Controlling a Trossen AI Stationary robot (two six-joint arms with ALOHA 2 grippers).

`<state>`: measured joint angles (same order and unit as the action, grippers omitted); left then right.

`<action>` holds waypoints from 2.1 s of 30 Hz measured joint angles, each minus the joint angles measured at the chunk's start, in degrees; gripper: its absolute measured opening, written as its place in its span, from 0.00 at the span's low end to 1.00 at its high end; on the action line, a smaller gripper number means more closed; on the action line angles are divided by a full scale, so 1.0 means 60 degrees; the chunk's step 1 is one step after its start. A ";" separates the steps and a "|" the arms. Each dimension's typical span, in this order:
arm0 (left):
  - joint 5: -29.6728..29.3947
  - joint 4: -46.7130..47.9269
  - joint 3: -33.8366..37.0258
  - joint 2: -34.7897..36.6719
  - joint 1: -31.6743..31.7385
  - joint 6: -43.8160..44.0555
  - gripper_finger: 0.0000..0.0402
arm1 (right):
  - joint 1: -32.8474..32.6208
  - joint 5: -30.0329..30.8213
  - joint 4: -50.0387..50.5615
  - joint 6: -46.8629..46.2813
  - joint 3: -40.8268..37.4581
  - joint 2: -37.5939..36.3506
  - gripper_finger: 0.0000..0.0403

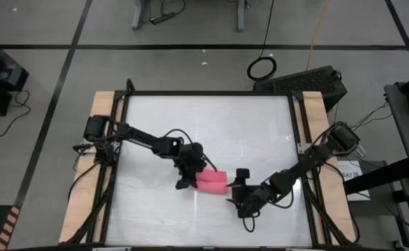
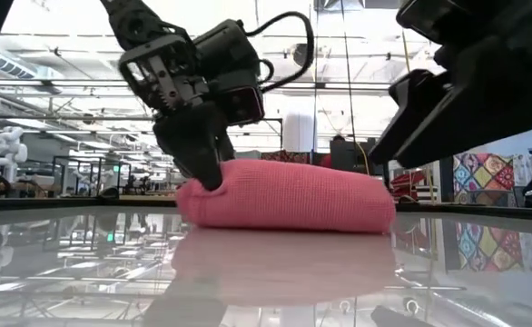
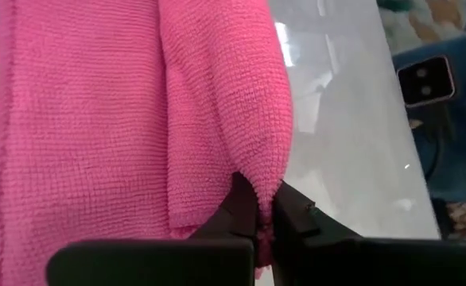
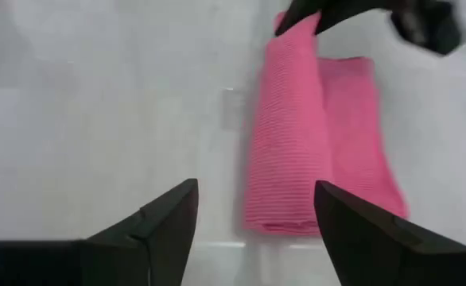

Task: Roll towel
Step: Roll the pink microfiber cloth

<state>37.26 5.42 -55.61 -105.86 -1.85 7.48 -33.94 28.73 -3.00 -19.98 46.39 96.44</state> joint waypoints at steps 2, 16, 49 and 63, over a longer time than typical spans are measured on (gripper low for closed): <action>0.0088 0.0019 -0.0004 -0.0067 0.0137 0.0211 0.02 | -0.0061 0.0409 0.0032 0.0234 0.0000 0.0009 0.60; 0.1053 -0.0178 -0.0068 -0.1176 0.0350 0.0923 0.02 | 0.0453 0.0198 -0.0613 0.1709 0.0010 0.0332 0.60; 0.1129 0.0001 0.0010 -0.0813 0.0438 0.1086 0.25 | 0.1638 -0.1837 -0.0489 0.1147 0.0044 0.1389 0.07; -0.1535 0.0552 0.0001 0.1343 -0.0222 -0.1102 0.47 | 0.2267 -0.4679 -0.0679 -0.0596 0.0007 0.1054 0.01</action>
<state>28.05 8.73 -55.61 -97.81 -3.18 0.87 -20.34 0.66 -7.07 -23.55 46.44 102.76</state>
